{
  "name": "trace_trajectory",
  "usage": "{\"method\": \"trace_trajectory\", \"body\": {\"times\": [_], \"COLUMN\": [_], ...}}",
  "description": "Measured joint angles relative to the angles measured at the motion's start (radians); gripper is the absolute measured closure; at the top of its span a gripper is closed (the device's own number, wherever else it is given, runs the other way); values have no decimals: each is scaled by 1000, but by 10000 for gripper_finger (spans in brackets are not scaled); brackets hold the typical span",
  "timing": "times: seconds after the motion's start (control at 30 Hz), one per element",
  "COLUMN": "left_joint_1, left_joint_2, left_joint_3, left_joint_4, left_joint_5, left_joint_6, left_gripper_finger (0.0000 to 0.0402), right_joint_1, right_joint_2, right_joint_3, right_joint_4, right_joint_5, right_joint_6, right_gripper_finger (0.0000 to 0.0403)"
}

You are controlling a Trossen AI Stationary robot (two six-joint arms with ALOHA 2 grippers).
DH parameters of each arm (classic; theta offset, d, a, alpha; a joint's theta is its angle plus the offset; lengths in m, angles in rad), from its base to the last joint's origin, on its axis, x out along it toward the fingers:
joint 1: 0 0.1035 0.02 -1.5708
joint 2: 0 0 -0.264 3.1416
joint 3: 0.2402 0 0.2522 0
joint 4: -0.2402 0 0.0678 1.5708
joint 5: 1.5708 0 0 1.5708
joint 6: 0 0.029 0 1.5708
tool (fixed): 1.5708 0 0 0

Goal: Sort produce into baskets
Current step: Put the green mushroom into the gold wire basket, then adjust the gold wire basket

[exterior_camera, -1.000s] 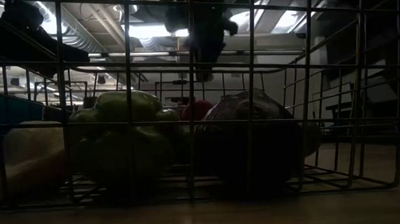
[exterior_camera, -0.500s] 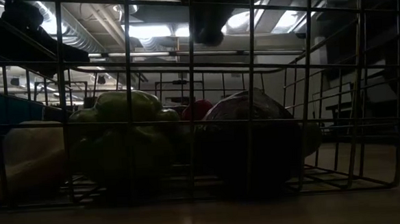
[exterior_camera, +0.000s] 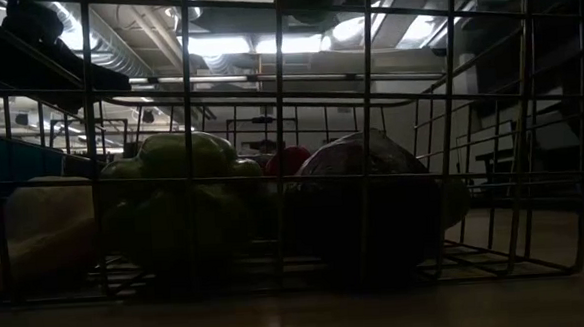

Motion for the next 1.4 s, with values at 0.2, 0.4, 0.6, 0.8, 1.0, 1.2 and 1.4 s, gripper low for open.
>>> {"method": "trace_trajectory", "body": {"times": [0.2,0.4,0.6,0.8,1.0,1.2,1.4], "left_joint_1": [0,0,0,0,0,0,0], "left_joint_2": [0,0,0,0,0,0,0], "left_joint_3": [0,0,0,0,0,0,0], "left_joint_4": [0,0,0,0,0,0,0], "left_joint_5": [0,0,0,0,0,0,0], "left_joint_6": [0,0,0,0,0,0,0], "left_gripper_finger": [254,254,254,254,254,254,254], "right_joint_1": [-3,-2,-2,-35,-150,-281,-340], "right_joint_2": [0,0,0,0,0,0,16], "right_joint_3": [0,0,0,0,0,-3,-63], "right_joint_4": [-6,-7,-5,-5,-4,-3,4], "right_joint_5": [-4,-7,20,68,70,-117,-244], "right_joint_6": [26,45,47,42,58,121,120], "right_gripper_finger": [310,293,212,163,160,169,171]}}
